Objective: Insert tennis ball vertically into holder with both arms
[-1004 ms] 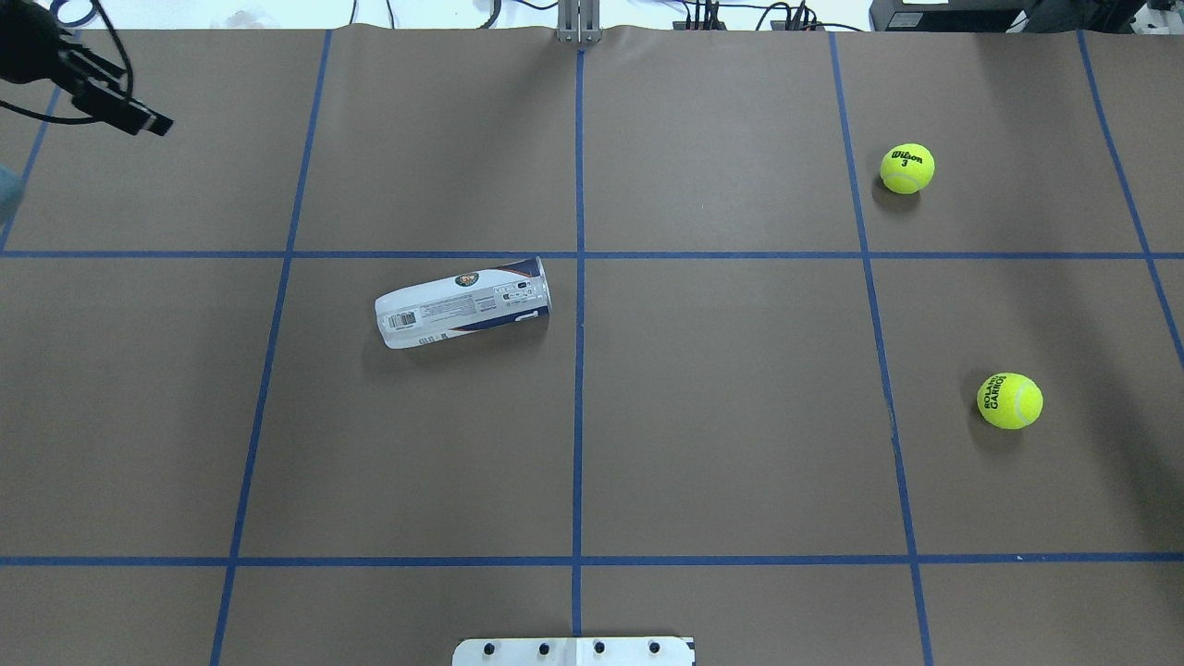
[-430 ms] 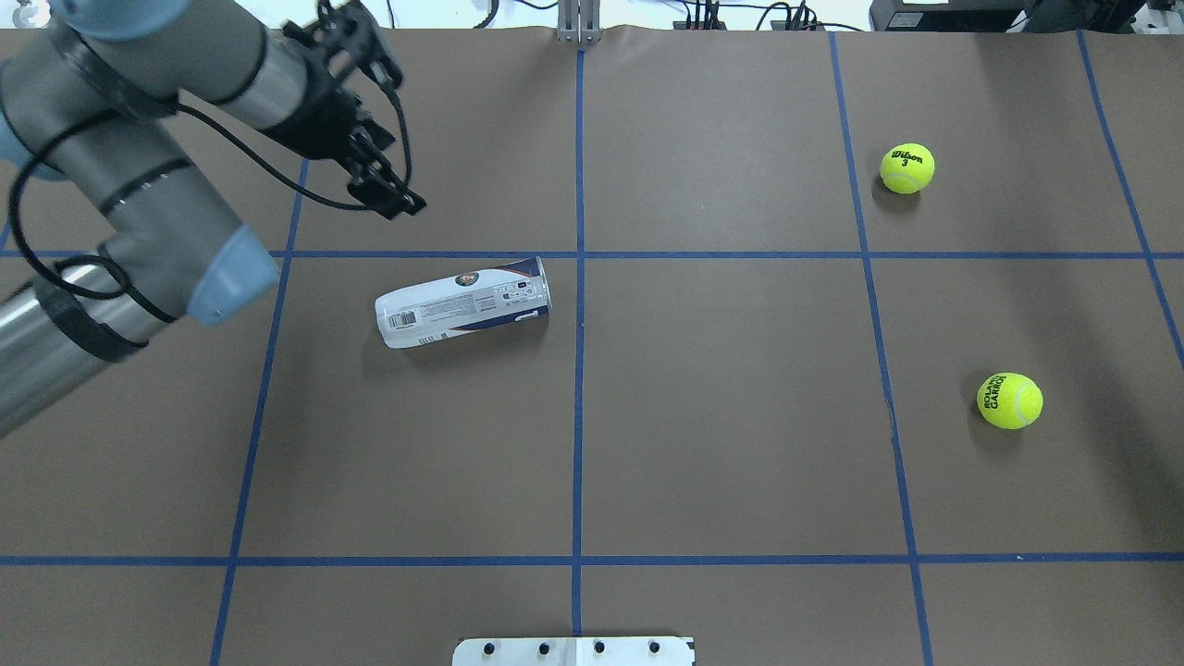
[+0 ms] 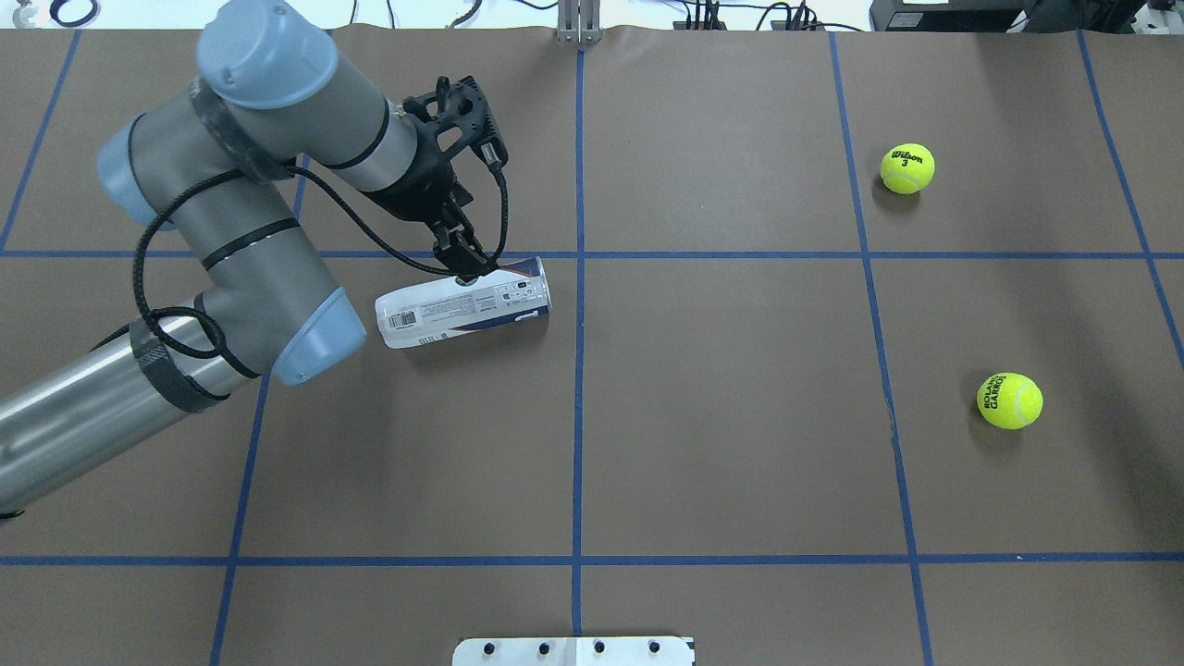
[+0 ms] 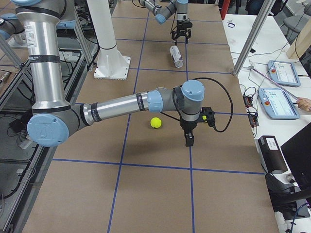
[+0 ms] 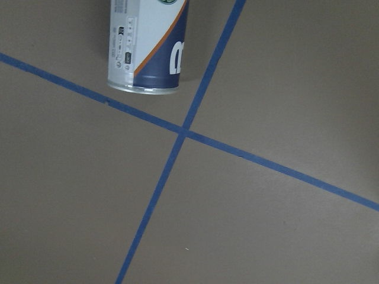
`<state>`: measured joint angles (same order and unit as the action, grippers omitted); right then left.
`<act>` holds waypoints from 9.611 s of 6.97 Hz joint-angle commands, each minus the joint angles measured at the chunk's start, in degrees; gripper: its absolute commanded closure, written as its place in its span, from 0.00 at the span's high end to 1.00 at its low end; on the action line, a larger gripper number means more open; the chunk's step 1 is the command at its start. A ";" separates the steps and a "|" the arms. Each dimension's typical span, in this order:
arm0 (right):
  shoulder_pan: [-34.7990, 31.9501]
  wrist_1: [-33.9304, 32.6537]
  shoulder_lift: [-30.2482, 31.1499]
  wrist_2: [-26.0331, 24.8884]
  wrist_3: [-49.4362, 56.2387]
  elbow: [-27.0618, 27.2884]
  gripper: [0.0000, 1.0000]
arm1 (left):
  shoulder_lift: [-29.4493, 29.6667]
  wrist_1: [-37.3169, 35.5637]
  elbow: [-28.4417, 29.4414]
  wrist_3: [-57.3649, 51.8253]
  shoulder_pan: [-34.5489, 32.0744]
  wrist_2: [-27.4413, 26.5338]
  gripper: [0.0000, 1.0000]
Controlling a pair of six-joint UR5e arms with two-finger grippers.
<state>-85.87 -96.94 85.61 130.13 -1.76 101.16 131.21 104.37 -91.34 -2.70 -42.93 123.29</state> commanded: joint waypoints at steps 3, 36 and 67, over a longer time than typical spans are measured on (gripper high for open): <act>0.00 0.00 0.00 0.48 0.00 0.01 1.00 | 7.82 -7.78 8.77 -7.04 5.14 -9.73 0.99; 0.18 0.00 -0.09 1.00 0.00 0.18 1.00 | 13.81 43.85 14.26 17.80 4.88 -15.44 0.79; 38.64 38.90 20.83 -17.59 -54.37 13.74 1.00 | 4.32 105.43 34.48 20.28 16.13 -35.57 0.85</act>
<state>-50.77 -63.71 105.77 116.25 -52.75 117.96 135.50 209.79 -56.80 17.58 -26.81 87.71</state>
